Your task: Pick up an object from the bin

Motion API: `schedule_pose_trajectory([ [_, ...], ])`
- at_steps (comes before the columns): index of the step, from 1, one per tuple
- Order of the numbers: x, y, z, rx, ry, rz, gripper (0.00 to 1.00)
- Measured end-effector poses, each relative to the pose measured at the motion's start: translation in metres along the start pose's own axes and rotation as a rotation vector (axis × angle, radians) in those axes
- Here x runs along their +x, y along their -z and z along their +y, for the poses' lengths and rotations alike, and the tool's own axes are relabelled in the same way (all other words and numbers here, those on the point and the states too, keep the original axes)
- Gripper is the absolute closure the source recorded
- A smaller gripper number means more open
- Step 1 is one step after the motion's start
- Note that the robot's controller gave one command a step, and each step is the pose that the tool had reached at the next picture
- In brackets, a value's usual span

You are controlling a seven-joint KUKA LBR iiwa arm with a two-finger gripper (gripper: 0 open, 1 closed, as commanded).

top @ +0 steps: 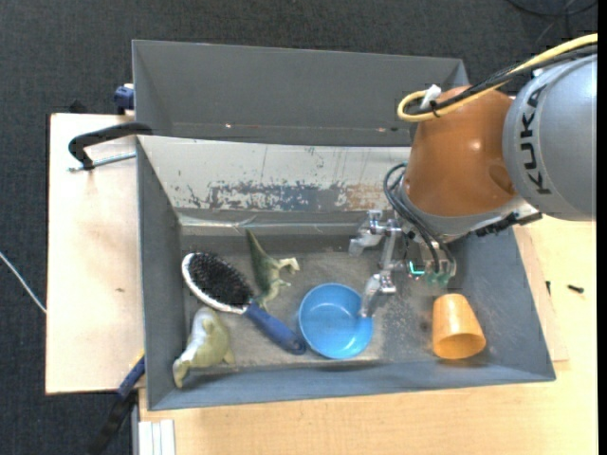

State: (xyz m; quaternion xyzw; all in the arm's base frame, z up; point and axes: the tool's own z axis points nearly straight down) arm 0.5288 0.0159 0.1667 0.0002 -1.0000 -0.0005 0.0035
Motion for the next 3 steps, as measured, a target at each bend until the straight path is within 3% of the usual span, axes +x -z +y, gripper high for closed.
schedule_pose_trajectory([
  [1,0.012,-0.076,0.007,0.0,-0.049,0.002,0.0],
  [2,0.008,-0.071,0.007,-0.001,-0.05,-0.011,1.0],
  [3,0.022,0.054,0.01,-0.001,-0.03,-0.021,1.0],
])
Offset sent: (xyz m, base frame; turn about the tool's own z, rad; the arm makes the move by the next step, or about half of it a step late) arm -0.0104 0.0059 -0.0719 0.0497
